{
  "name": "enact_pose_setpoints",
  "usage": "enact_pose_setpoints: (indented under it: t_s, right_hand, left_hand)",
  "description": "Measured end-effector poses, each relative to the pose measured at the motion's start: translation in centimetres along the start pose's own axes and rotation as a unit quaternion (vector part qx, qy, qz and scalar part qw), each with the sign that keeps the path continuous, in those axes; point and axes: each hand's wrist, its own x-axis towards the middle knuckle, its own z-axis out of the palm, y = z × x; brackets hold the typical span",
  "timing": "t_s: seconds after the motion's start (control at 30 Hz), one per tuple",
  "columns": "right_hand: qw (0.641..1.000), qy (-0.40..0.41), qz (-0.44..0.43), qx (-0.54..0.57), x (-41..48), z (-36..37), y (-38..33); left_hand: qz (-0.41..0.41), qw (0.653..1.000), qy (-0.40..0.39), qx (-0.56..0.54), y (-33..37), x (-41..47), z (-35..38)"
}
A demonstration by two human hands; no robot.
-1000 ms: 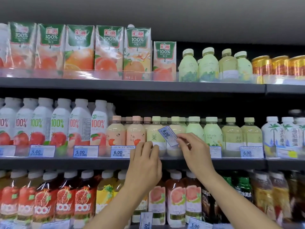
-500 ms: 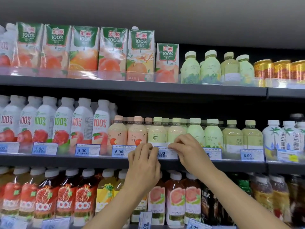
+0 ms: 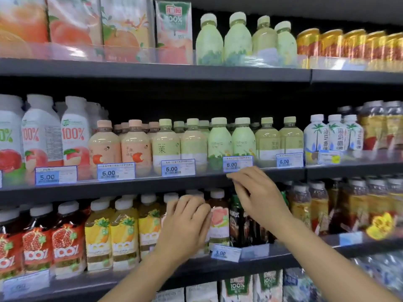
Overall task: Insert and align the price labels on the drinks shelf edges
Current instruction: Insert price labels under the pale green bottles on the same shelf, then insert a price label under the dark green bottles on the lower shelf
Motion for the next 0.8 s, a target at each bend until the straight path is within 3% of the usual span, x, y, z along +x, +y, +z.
enact_pose_setpoints:
  t_s: [0.3,0.53,0.8]
  right_hand:
    - [0.978,-0.142,0.143,0.054,-11.8,-1.8,7.1]
    - [0.959,-0.216,0.156,0.098,-16.4,-1.4,9.9]
    - [0.950,-0.216,0.196,0.114,-16.9,1.0,8.7]
  left_hand:
    - [-0.085,0.985,-0.144,-0.048,6.4,-4.3,5.8]
    - [-0.098,0.979,-0.179,-0.006,10.4,-5.6,8.2]
    - [-0.145,0.967,-0.208,0.019,11.1,-6.6,8.2]
